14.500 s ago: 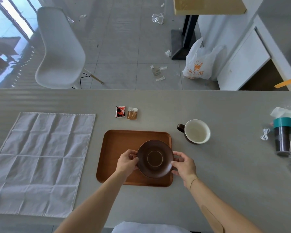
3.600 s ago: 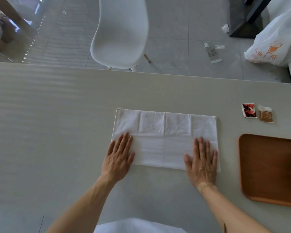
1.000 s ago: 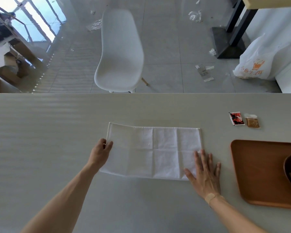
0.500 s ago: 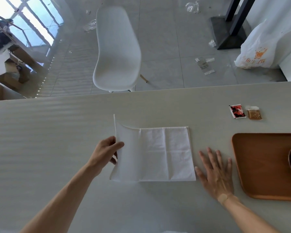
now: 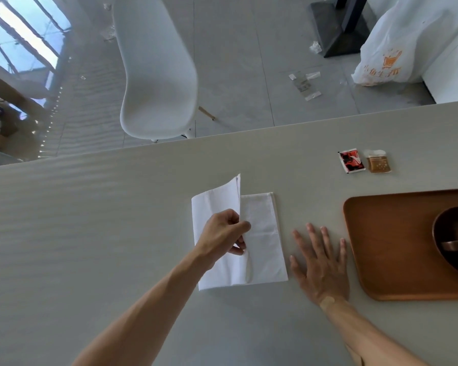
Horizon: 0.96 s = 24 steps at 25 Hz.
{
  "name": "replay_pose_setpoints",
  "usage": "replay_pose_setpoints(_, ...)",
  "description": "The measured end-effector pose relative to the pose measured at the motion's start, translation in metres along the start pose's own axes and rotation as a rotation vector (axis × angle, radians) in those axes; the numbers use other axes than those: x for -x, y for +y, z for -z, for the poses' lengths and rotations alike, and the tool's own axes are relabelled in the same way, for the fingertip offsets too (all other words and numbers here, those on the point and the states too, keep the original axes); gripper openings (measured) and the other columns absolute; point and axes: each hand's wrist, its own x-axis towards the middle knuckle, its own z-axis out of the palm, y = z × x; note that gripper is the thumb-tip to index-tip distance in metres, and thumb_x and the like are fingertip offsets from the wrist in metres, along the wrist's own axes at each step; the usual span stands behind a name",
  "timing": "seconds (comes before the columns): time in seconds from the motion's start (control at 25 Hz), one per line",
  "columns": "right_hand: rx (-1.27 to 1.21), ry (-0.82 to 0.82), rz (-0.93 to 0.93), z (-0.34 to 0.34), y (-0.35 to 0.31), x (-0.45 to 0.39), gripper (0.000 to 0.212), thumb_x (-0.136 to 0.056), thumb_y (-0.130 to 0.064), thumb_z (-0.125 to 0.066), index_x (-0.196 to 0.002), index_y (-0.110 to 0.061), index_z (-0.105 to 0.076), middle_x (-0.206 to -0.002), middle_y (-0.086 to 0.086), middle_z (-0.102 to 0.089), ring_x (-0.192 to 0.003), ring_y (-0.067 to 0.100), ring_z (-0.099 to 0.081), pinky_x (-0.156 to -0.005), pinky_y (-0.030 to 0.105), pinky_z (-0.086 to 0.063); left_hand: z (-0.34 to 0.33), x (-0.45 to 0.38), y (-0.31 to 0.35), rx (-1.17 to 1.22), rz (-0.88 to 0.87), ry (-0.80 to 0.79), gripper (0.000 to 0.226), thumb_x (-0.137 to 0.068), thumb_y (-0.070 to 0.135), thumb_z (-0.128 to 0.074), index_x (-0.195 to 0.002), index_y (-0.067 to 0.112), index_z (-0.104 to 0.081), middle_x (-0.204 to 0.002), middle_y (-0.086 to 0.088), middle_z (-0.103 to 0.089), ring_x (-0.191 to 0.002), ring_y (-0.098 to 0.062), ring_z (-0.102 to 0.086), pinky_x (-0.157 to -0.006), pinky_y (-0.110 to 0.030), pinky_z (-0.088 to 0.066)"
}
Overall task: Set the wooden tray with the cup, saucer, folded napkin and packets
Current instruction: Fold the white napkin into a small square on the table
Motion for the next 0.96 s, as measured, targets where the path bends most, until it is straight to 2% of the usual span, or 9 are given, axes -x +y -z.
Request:
replay_pose_setpoints(0.12,0.007,0.032,0.011,-0.005,0.002,-0.002,0.064,-0.091,-0.059,-0.032,-0.151,-0.041,-0.019,-0.162,-0.003,-0.015,-0.150,0.026,-0.006,-0.116,0.062,-0.009,-0.031,-0.020,-0.007,-0.066,0.035,-0.003,0.011,-0.071,0.017,-0.060,-0.073,0.008,-0.054,-0.049,0.000,-0.062,-0.052,-0.018,-0.066,-0.054,-0.035,-0.061)
replay_pose_setpoints(0.28,0.002,0.060,0.001,-0.007,0.002,0.000,0.064,-0.092,-0.061,-0.032,-0.151,-0.042,-0.014,-0.162,-0.004,-0.013,-0.150,0.026,-0.007,-0.118,0.059,-0.007,-0.064,-0.039,-0.016,-0.153,0.059,0.041,0.012,-0.067,0.018,-0.055,-0.071,0.008,-0.054,-0.048,-0.004,-0.064,-0.052,-0.023,-0.068,-0.064,-0.049,-0.063)
replay_pose_setpoints(0.4,0.001,0.068,0.001,-0.007,0.001,-0.001,0.064,-0.092,-0.060,-0.033,-0.151,-0.041,-0.016,-0.162,-0.002,-0.016,-0.149,0.028,-0.011,-0.117,0.060,-0.010,-0.078,-0.044,-0.018,-0.279,0.042,0.045,0.012,-0.063,0.022,-0.053,-0.061,0.010,-0.052,-0.051,-0.011,-0.068,-0.052,-0.025,-0.069,-0.061,-0.050,-0.062)
replay_pose_setpoints(0.48,-0.009,0.063,0.005,-0.006,0.001,-0.001,0.065,-0.092,-0.060,-0.034,-0.151,-0.040,-0.018,-0.162,-0.001,-0.017,-0.149,0.028,-0.012,-0.117,0.060,-0.010,-0.083,-0.043,-0.020,-0.366,0.044,0.055,0.012,-0.063,0.024,-0.053,-0.061,0.012,-0.050,-0.055,-0.011,-0.069,-0.053,-0.026,-0.069,-0.058,-0.048,-0.062)
replay_pose_setpoints(0.6,-0.007,0.062,0.014,-0.004,0.001,0.000,0.066,-0.091,-0.060,-0.034,-0.151,-0.039,-0.018,-0.162,-0.001,-0.017,-0.149,0.028,-0.011,-0.117,0.061,-0.010,-0.087,-0.042,-0.021,-0.486,0.067,0.087,0.020,-0.068,0.034,-0.056,-0.075,0.015,-0.054,-0.068,-0.006,-0.070,-0.064,-0.025,-0.069,-0.064,-0.041,-0.061)
replay_pose_setpoints(0.8,0.004,0.051,0.020,0.001,0.000,-0.001,0.067,-0.090,-0.059,-0.038,-0.151,-0.038,-0.021,-0.162,0.000,-0.016,-0.150,0.027,-0.008,-0.116,0.062,-0.010,-0.089,-0.036,-0.027,-0.634,0.004,0.091,0.034,-0.073,0.050,-0.062,-0.091,0.022,-0.053,-0.080,0.004,-0.065,-0.072,-0.018,-0.063,-0.056,-0.030,-0.047)
replay_pose_setpoints(0.88,0.006,0.044,0.019,0.004,-0.001,0.000,0.066,-0.090,-0.058,-0.038,-0.151,-0.037,-0.022,-0.162,0.000,-0.017,-0.150,0.027,-0.008,-0.117,0.061,-0.010,-0.085,-0.031,-0.033,-0.557,-0.029,0.034,0.036,-0.074,0.048,-0.064,-0.100,0.026,-0.053,-0.080,0.008,-0.064,-0.072,-0.015,-0.063,-0.056,-0.030,-0.049)
replay_pose_setpoints(0.96,0.002,0.040,0.010,0.006,-0.001,0.001,0.064,-0.090,-0.058,-0.037,-0.150,-0.037,-0.025,-0.162,-0.001,-0.019,-0.150,0.026,-0.009,-0.117,0.061,-0.009,-0.077,-0.023,-0.042,-0.419,-0.071,-0.036,0.036,-0.078,0.042,-0.065,-0.110,0.030,-0.054,-0.084,0.010,-0.064,-0.075,-0.011,-0.064,-0.065,-0.035,-0.057)
